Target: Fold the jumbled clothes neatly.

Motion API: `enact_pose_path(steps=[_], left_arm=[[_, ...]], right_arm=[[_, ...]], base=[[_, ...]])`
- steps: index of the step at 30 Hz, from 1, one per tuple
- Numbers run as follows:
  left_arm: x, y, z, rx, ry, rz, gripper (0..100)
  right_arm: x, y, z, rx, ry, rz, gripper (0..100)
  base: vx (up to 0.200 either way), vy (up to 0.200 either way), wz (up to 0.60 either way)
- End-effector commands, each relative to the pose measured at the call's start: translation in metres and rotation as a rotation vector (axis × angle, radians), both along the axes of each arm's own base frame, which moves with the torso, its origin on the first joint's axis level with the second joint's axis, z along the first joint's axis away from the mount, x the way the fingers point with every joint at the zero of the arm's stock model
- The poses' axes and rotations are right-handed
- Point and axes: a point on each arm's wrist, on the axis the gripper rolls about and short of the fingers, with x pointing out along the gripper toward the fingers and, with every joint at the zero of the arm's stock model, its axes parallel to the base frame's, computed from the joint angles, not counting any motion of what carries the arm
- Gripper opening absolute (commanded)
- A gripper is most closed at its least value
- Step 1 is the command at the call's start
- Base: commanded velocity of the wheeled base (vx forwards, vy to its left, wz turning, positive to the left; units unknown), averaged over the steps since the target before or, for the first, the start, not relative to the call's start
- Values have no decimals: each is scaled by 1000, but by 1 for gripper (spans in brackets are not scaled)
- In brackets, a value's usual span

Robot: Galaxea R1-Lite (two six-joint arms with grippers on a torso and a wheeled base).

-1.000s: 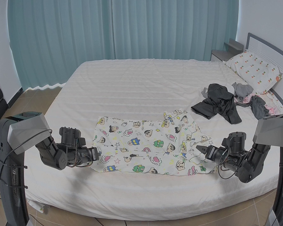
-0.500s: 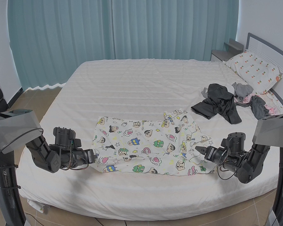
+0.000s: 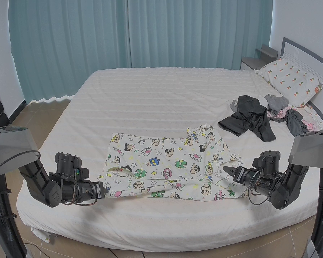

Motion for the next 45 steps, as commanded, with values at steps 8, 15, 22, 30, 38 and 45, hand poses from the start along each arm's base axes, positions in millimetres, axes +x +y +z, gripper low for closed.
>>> enact_pose_path(steps=[8, 15, 22, 30, 38, 45], left_arm=[[-21, -3, -3, 20, 50, -16, 0], [-29, -1, -8, 40, 84, -4, 0], [-13, -3, -10, 49, 54, 19, 0], [37, -13, 15, -51, 7, 109, 0], [83, -18, 5, -46, 25, 242, 0], [111, -12, -16, -16, 1, 319, 0]], right_arm=[[0, 0, 0, 1, 0, 0, 100], [0, 0, 0, 1, -2, 0, 100], [0, 1, 1, 3, -3, 1, 100], [0, 0, 1, 1, -3, 0, 100], [0, 0, 0, 0, -2, -1, 100], [0, 0, -1, 0, 0, -2, 100]], base=[[0, 0, 0], [0, 0, 0], [0, 0, 0], [0, 0, 0], [0, 0, 0], [0, 0, 0]])
